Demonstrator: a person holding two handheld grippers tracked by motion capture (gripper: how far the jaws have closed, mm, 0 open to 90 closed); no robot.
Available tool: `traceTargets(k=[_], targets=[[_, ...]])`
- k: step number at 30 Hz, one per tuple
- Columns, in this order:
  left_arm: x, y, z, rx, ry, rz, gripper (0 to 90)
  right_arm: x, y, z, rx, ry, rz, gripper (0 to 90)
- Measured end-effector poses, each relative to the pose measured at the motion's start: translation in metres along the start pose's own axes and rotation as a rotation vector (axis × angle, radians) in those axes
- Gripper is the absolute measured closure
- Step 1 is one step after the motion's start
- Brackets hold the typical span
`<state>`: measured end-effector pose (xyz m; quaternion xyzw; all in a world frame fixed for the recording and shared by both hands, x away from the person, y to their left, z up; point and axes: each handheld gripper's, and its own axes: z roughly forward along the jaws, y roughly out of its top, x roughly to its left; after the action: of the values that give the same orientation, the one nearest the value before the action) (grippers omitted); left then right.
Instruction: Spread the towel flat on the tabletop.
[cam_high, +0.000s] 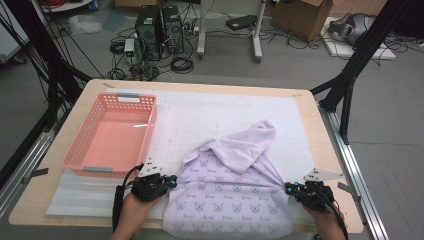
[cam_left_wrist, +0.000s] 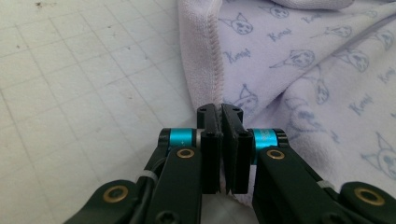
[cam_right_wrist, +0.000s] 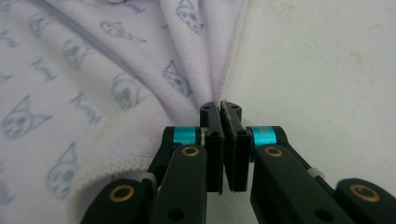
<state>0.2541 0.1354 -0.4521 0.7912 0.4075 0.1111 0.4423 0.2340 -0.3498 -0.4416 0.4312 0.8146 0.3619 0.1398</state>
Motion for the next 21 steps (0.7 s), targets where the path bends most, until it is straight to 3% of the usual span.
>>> traceTargets(k=[1,3,8,12,17,21], targets=[[0.000,0.001,0.001,-0.007,0.007,-0.004,79.6,0.001,0.000,-0.001,-0.007,0.005,-0.008,84.2],[0.001,0.003,0.003,-0.021,0.013,-0.011,65.8,0.001,0.001,-0.003,-0.040,-0.014,-0.009,69.0],[0.001,0.016,0.003,-0.103,-0.015,0.022,51.6,-0.002,0.006,-0.007,-0.125,-0.050,-0.001,61.9],[0.001,0.032,0.010,-0.136,-0.038,0.037,47.3,-0.001,0.010,-0.005,-0.142,-0.058,-0.011,58.0],[-0.002,0.053,0.034,-0.150,-0.058,0.110,45.0,-0.003,0.017,0.004,-0.138,-0.058,-0.013,52.7],[-0.008,0.070,0.051,-0.133,-0.109,0.162,45.6,-0.003,0.019,0.006,-0.130,-0.057,-0.019,50.2]])
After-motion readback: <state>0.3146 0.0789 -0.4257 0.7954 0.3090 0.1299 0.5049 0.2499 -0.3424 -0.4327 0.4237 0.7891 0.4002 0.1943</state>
